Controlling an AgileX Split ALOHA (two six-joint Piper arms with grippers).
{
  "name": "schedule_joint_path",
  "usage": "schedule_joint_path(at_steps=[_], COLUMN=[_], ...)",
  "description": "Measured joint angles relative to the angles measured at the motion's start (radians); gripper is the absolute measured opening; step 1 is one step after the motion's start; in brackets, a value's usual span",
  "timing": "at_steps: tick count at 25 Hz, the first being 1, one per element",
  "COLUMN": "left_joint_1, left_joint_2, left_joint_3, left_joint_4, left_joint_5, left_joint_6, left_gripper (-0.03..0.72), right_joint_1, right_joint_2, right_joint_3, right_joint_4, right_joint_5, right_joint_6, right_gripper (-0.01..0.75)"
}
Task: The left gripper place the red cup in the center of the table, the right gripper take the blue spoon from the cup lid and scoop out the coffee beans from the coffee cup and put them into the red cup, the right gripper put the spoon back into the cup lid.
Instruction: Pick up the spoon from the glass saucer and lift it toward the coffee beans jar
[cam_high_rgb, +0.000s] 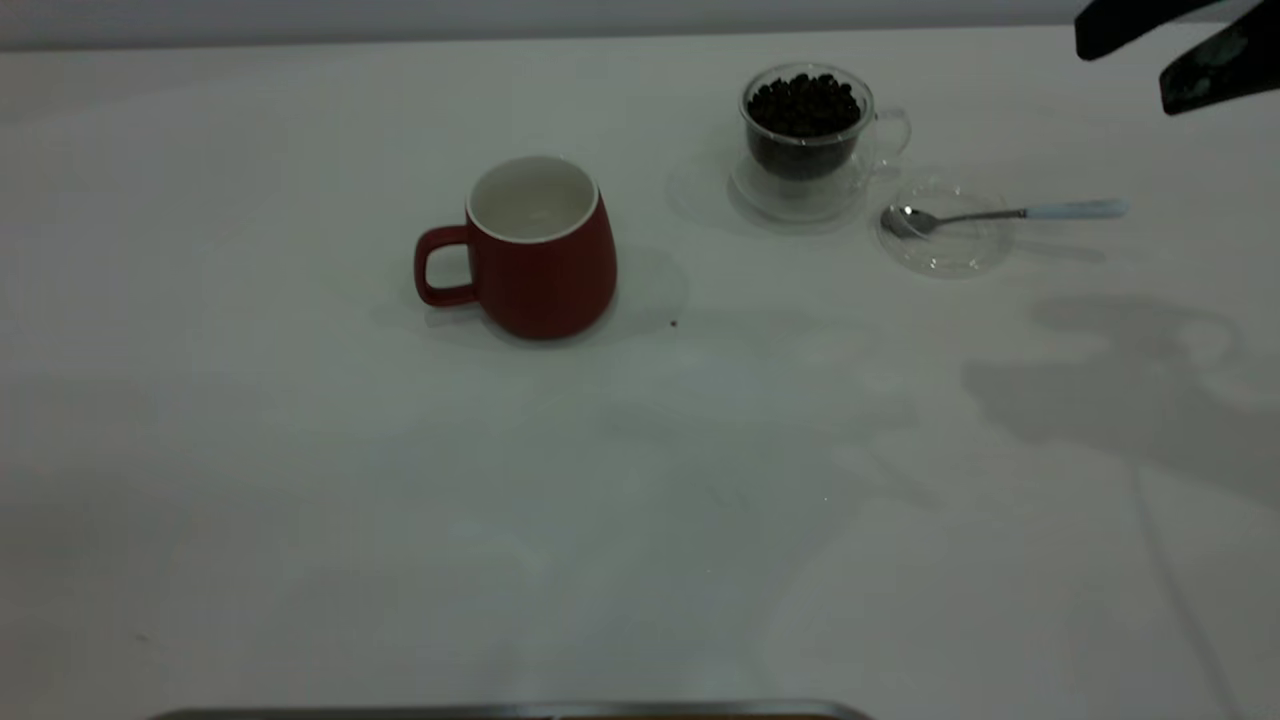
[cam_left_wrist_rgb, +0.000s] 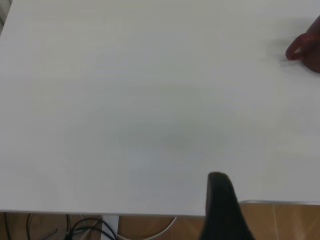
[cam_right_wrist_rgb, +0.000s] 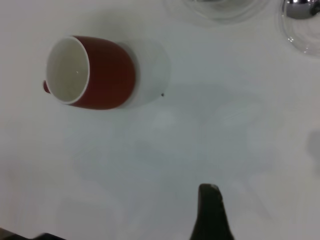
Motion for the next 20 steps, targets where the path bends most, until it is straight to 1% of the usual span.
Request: schedule_joint_path(at_steps=[7,12,17,20], left_joint_1=[0.0,0.0,0.0,0.0], left_joint_2=[0.0,0.0,0.0,0.0], left_joint_3=[0.0,0.0,0.0,0.0], left_joint_4=[0.0,0.0,0.0,0.0], left_joint_5=[0.0,0.0,0.0,0.0], left_joint_6=[0.0,0.0,0.0,0.0], left_gripper=[0.537,0.537,0.537,0.537], right_joint_1=[-0.086,-0.11,-0.128,-0.152], right_joint_2=[0.177,0.3,0.375,0.398], right_joint_3=[-0.016,-0.017,-0.02,-0.036], right_joint_4=[0.205,0.361,0.417,0.437], right_joint_5=[0.084,0.122,0.132,0.144], right_joint_6=[-0.206,-0.345,-0.418,-0.45], right_gripper=[0.59,0.59,0.59,0.59])
